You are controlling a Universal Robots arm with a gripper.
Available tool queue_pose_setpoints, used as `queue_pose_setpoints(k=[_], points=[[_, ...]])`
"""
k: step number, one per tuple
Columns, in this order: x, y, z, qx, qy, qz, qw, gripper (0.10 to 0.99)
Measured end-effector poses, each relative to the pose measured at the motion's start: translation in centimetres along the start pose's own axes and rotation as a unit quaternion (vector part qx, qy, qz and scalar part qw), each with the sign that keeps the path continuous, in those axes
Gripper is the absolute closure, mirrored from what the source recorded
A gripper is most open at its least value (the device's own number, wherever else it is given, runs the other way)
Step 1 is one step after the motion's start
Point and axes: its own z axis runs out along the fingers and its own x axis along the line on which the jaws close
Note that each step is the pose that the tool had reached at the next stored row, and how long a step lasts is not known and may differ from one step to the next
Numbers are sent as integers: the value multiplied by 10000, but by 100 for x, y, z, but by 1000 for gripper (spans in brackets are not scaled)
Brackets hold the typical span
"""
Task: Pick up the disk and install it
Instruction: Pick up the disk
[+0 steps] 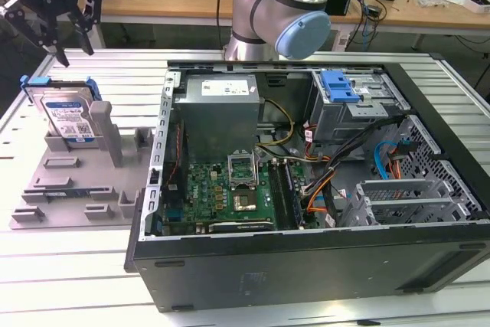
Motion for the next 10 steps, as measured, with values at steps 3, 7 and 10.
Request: queue_pose_setpoints(k=[3, 7, 10], points=[[0, 0, 0, -7, 15, -351, 9994, 604], [0, 0, 1, -14, 31, -756, 9971, 604], [0, 0, 2, -20, 45, -1104, 9939, 604]])
